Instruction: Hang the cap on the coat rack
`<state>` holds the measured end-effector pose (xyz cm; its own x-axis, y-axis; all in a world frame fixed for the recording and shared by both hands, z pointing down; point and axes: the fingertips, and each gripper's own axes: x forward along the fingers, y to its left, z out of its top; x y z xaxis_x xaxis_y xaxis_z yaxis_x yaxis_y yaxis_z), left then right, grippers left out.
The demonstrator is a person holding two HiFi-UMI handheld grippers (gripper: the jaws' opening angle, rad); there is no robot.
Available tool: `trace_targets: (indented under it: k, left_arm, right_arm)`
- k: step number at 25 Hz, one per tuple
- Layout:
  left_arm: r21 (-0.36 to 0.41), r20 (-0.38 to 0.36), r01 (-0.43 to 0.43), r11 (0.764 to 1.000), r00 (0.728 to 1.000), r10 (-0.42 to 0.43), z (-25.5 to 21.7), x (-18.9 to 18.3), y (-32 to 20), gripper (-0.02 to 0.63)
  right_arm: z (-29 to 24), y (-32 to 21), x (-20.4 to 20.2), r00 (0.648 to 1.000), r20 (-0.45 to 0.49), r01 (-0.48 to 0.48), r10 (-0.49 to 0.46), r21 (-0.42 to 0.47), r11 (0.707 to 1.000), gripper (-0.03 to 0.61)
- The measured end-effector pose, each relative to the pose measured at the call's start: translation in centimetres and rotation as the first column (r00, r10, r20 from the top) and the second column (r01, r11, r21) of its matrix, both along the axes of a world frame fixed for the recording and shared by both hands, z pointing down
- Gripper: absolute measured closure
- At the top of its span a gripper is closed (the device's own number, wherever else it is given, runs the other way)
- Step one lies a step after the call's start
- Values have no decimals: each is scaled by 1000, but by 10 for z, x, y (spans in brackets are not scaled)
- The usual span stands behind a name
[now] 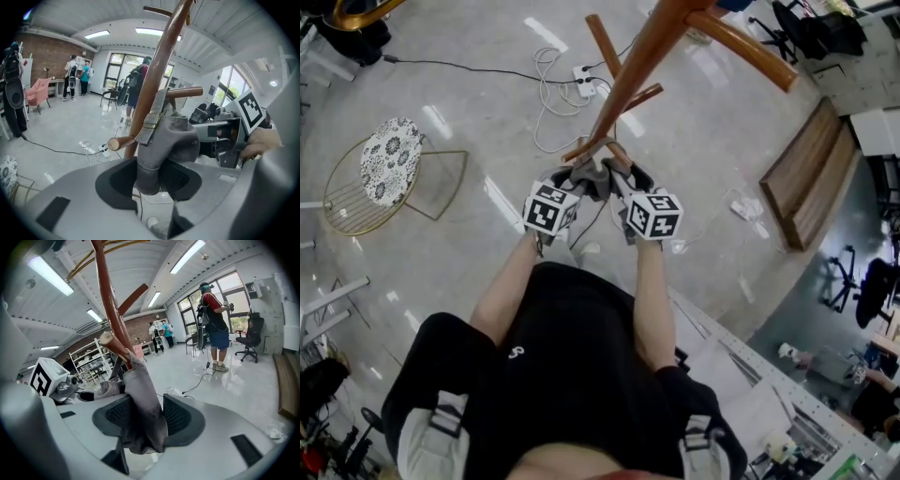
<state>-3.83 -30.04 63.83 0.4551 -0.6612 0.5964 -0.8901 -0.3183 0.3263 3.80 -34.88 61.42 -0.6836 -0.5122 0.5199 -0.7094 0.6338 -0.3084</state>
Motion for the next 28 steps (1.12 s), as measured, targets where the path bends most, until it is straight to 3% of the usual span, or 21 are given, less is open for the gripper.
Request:
trace_targets:
  k: [6,11,15,18,20,24,28]
  left_arm:
    - [-15,-14,46,999,999,-46,-3,2,21,480]
    - [22,31,90,996,995,-91,-19,-3,24,480]
    - [28,104,93,995,990,-95,-30,-14,29,480]
    - [-16,186,72,997,980,-68,-26,-25,35,480]
    - [-23,196,79,997,978,-73,-28,-31,38,480]
    - [145,114,135,980,982,-152,-86,-37,27,482]
    - [367,11,176,913,981,-193,-169,-40,6,524]
  right_arm:
    - [-27,-6,26,998,58,-41,38,45,998,397]
    - [-68,-16,36,988,140,-85,67,131,988,440]
    - [-103,-19,27,980,193,-86,45,208,974,457]
    - [-127,-20,17,977,212,-75,18,264,962,466]
    - [-142,-20,12,974,226,-71,3,292,954,476]
    - [-172,-23,4,966,257,-65,-30,353,933,502]
    - [-204,-23,-1,954,298,-87,-42,408,909,541]
